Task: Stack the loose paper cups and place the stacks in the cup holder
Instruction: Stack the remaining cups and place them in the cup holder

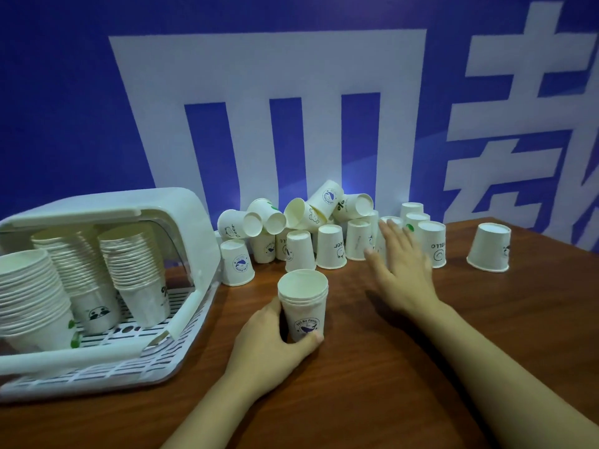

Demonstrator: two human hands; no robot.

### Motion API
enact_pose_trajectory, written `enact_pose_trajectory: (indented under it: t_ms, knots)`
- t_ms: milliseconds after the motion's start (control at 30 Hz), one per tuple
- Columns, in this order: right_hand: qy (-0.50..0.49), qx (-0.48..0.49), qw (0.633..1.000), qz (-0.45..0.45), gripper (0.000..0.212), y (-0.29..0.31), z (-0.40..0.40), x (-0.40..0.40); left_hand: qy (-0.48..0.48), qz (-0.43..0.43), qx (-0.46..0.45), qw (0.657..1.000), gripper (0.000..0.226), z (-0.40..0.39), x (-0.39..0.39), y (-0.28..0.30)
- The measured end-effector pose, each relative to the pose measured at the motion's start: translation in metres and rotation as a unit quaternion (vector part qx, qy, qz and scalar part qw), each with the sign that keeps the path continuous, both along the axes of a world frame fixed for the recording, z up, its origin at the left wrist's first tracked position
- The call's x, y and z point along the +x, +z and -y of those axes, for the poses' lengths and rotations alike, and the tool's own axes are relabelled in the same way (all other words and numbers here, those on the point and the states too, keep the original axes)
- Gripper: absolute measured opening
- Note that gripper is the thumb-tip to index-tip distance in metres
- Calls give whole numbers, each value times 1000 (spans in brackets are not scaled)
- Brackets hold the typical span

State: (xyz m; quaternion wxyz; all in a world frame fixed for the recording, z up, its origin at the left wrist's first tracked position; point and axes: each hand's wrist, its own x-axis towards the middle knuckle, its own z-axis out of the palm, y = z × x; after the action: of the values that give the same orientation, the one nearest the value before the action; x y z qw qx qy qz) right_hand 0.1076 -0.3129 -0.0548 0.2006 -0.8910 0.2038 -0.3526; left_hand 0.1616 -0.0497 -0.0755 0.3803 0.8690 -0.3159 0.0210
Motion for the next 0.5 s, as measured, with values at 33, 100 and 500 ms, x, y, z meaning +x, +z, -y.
enact_pose_trajectory:
  t_ms: [33,100,500]
  knots:
    - [-16,-11,999,-32,70,-2,10,-1,0,-1,-2,1000,49,0,0,0]
    - [-26,-23,996,-81,73,-11,23,-2,-1,-4,-5,1000,52,0,2,0]
    - [-62,94,993,-37,80,-5,10,-11,-8,-7,-12,1000,54,0,2,0]
